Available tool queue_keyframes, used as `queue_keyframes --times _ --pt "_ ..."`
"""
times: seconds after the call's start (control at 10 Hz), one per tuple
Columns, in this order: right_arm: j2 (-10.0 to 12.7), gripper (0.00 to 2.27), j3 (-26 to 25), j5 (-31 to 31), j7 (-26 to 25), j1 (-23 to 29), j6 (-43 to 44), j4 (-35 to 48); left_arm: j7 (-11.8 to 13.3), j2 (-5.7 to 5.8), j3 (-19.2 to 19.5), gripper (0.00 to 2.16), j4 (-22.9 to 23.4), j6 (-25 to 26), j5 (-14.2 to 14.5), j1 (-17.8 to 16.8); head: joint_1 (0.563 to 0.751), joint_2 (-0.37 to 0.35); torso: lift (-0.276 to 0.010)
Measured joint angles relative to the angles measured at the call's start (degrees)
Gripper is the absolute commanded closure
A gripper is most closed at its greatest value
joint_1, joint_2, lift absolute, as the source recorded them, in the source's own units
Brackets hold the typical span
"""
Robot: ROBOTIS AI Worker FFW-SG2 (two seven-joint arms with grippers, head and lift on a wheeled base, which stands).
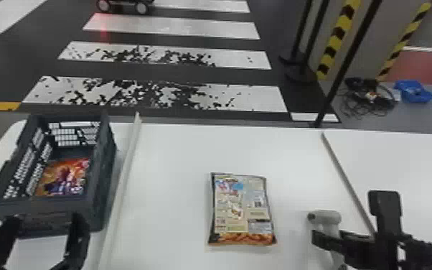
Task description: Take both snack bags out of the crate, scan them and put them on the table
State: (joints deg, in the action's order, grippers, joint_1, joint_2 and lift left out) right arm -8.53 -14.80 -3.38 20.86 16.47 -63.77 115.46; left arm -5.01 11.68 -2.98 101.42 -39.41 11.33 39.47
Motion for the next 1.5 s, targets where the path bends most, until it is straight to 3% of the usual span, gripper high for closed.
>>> queue_keyframes --times 0.1,0.2,0.7,1.0,1.5 --pt "-0.07 2.13 0.23 0.52 -0.03 -0.22 0.00 -0.21 0.00 0.00 0.00 0.09 0.00 0.00 -0.04 0.00 0.695 -0.094 -0.094" --pt "-0.07 2.26 0.37 0.72 -0.44 -0.34 -0.11 -0.23 0.00 0.00 0.00 0.09 0.00 0.00 -0.08 -0.01 0.695 -0.096 -0.094" --pt "-0.01 2.26 0.41 1.47 -1.28 -0.25 -0.21 1.56 0.00 0.00 -0.17 0.09 0.00 0.17 -0.12 -0.09 0.695 -0.104 -0.094" --pt "0.19 2.26 0.26 0.89 -1.35 0.65 -5.25 6.54 0.00 0.00 -0.43 0.09 0.04 0.17 -0.34 -0.09 0.695 -0.103 -0.094" --pt "1.75 2.26 2.80 -1.49 -1.17 2.58 -10.97 13.89 -0.09 0.00 -0.45 0.09 0.00 0.02 -0.33 -0.02 0.695 -0.021 -0.094"
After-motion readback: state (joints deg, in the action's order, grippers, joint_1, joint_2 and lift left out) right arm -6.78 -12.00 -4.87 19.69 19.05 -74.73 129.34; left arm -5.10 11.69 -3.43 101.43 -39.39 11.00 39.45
